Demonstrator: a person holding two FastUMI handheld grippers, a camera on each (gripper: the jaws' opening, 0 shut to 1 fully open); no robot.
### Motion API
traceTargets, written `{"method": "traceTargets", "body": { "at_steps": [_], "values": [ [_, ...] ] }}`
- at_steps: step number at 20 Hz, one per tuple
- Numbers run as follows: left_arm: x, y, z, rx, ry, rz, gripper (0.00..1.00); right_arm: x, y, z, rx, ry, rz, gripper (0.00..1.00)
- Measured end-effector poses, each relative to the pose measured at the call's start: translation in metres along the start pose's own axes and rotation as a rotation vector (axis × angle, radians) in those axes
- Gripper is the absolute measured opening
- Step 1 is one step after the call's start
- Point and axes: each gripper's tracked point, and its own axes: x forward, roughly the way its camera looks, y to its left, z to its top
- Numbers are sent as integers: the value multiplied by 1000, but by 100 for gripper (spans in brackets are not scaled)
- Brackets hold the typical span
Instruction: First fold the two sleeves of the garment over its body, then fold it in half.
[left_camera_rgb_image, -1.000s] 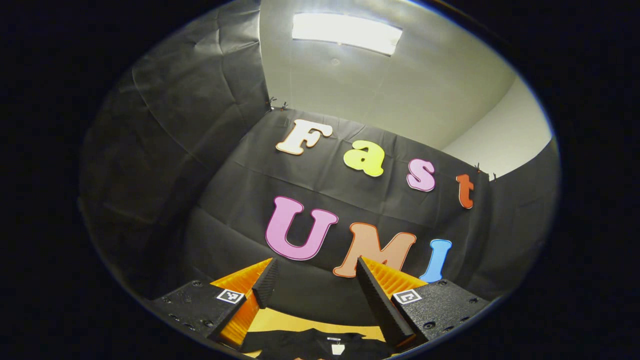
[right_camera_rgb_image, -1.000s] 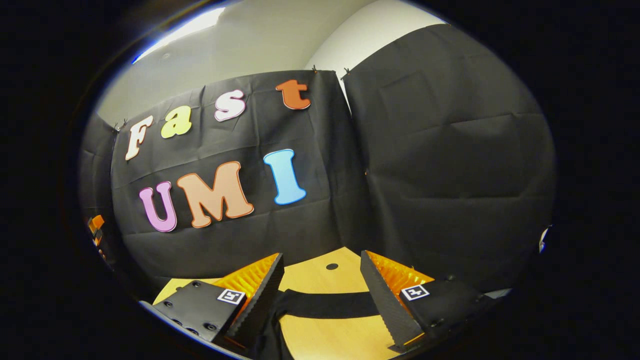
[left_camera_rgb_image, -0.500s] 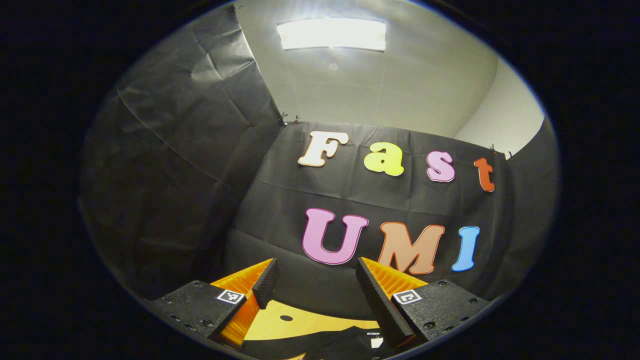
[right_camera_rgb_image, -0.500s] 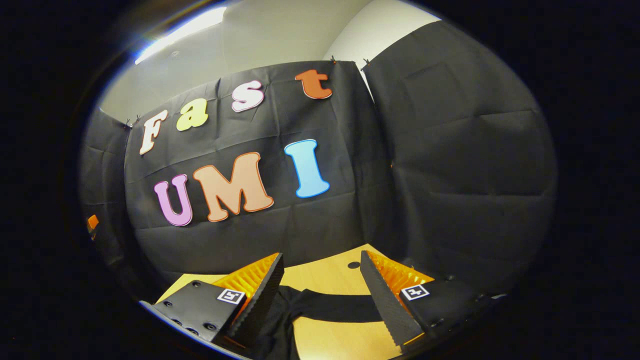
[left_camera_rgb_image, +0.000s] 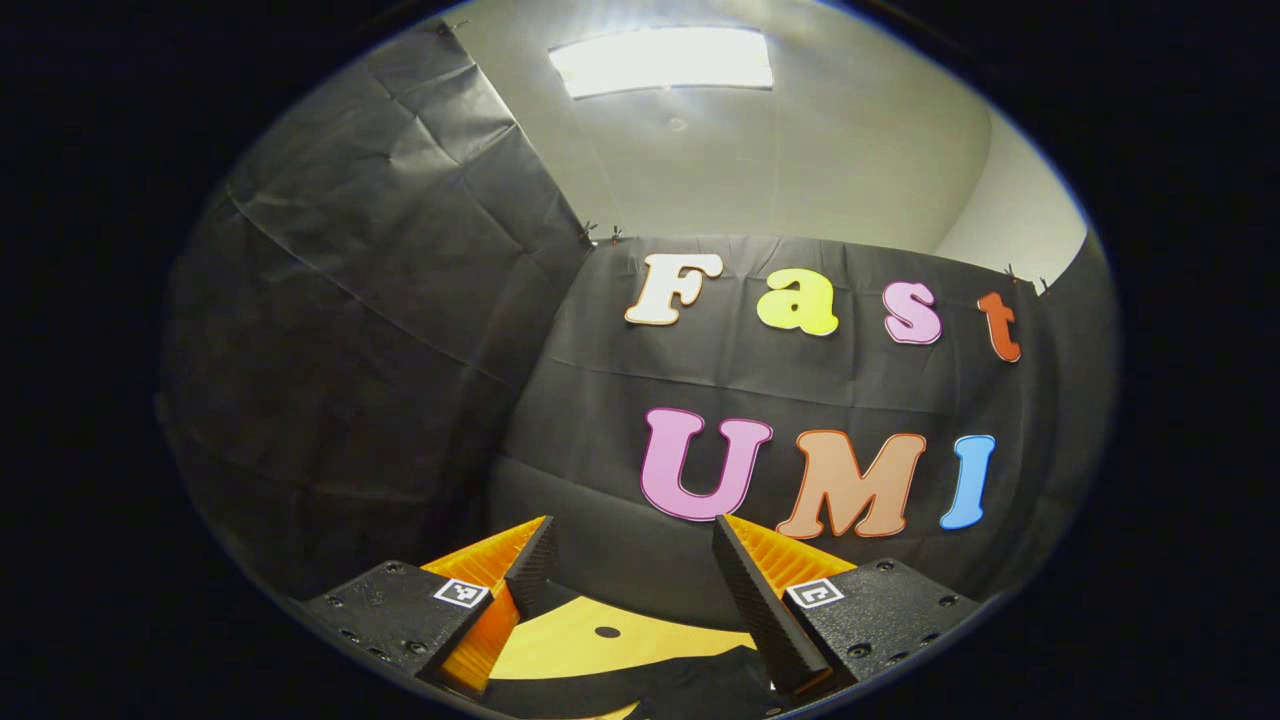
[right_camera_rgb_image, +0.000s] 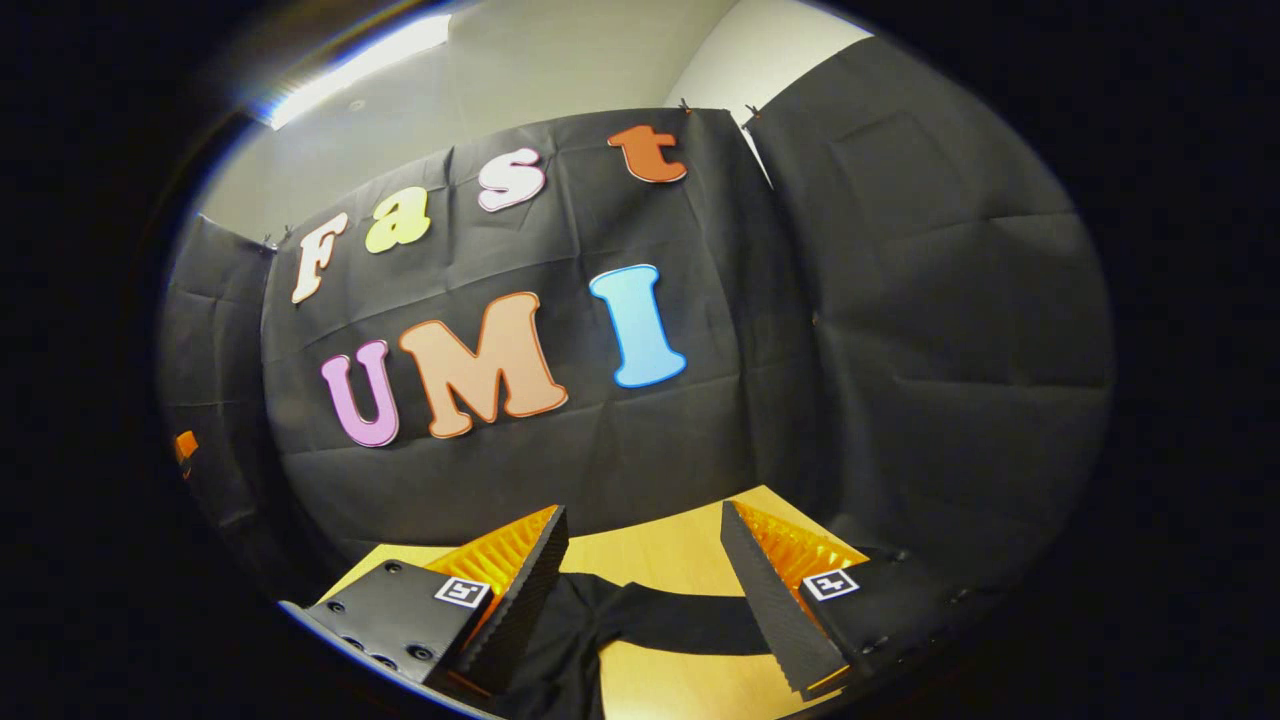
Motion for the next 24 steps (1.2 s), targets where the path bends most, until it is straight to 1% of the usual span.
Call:
{"method": "traceTargets", "body": {
  "at_steps": [1, 3, 5, 7, 8, 9, 10, 11, 12, 13, 14, 15, 16, 17, 18, 20, 21, 22, 23, 24],
  "values": [
    [1, -1, -2, -1, 7, 4, 90, 2, -9, -1, 14, 4, -13, 97],
    [2, -1, -4, -3, 16, 15, 90, 7, -31, -3, 3, 6, -54, 97],
    [0, -4, -6, -4, 25, 16, 92, 16, -66, -11, -48, 20, -129, 97],
    [0, -8, -5, 6, 31, 17, 90, 27, -101, -31, -91, 60, -200, 97],
    [-2, -9, -4, 12, 32, 17, 90, 36, -123, -48, -114, 96, -253, 97],
    [-3, -10, -2, 16, 30, 20, 92, 46, -137, -64, -131, 128, -284, 98],
    [-5, -8, 0, 23, 27, 27, 90, 56, -148, -80, -143, 169, -304, 97],
    [-6, -5, 2, 34, 22, 36, 90, 65, -157, -98, -153, 210, -317, 98],
    [-8, -2, 5, 47, 17, 47, 90, 75, -163, -116, -160, 250, -322, 93],
    [-10, 2, 8, 60, 13, 60, 90, 80, -172, -135, -164, 309, -329, 98],
    [-12, 6, 11, 71, 10, 74, 90, 86, -183, -152, -168, 362, -339, 98],
    [-15, 11, 13, 82, 4, 91, 90, 94, -196, -171, -165, 416, -346, 93],
    [-18, 16, 16, 89, -5, 109, 90, 101, -204, -187, -155, 468, -350, 94],
    [-20, 20, 19, 94, -13, 124, 90, 110, -208, -204, -140, 517, -351, 98],
    [-22, 23, 20, 99, -14, 134, 90, 116, -211, -217, -120, 560, -355, 99],
    [-28, 31, 20, 114, -9, 161, 90, 126, -219, -239, -83, 620, -358, 99],
    [-29, 35, 21, 117, -7, 173, 90, 127, -224, -245, -74, 632, -361, 99],
    [-31, 36, 21, 115, -7, 177, 90, 128, -228, -250, -67, 644, -370, 95],
    [-31, 35, 22, 113, -8, 178, 90, 126, -228, -257, -55, 671, -370, 99],
    [-31, 34, 22, 114, -9, 180, 90, 128, -229, -263, -41, 694, -370, 99]
  ]
}}
